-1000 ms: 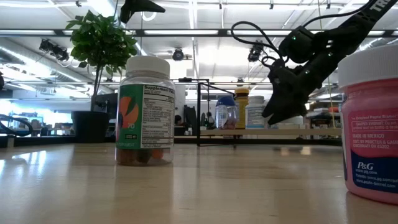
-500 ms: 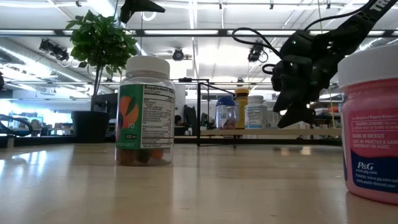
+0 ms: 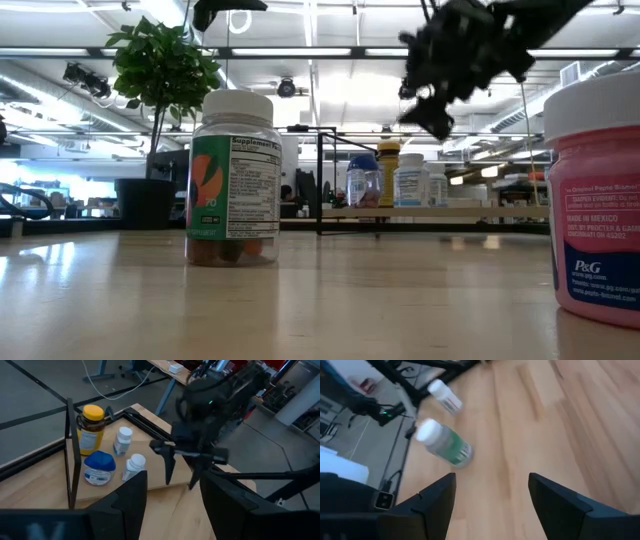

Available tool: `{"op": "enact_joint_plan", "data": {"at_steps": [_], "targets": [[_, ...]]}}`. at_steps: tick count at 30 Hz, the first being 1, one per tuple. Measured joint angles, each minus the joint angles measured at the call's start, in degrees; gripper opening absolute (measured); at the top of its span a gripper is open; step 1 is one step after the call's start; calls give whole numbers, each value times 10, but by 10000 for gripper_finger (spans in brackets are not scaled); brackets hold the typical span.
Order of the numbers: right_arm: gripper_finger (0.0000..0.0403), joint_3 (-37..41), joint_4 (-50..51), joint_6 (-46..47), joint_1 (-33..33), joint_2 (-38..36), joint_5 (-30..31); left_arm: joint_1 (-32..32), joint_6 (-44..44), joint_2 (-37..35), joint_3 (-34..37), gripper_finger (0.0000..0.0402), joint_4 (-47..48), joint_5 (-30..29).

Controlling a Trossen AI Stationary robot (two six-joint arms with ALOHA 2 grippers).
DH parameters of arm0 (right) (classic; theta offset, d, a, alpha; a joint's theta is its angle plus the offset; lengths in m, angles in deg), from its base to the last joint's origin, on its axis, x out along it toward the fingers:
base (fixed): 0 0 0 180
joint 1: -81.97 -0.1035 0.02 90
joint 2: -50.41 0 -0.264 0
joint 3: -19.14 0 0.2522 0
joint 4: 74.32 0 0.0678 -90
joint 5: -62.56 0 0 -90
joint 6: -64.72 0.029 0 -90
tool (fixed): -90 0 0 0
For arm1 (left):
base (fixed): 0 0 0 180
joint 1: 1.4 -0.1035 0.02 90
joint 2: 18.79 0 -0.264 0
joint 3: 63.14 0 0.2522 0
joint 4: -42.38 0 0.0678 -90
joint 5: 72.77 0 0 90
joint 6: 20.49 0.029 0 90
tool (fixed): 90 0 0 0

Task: Pick and place medicine bottles onto shelf by color
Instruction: Put the green medicine bottle on the shelf

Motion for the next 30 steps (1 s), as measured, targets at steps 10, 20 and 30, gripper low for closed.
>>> {"op": "enact_joint_plan", "data": {"at_steps": [10, 20, 30], "targets": [[257, -173, 154, -90, -143, 0, 139, 6, 17, 0, 0, 190, 9, 82], [257, -228, 210, 40, -213, 0, 256, 102, 154, 69, -1, 212, 154, 151], [257, -228, 209, 150, -252, 0, 308, 160, 210, 202, 0, 243, 226, 282]]}}
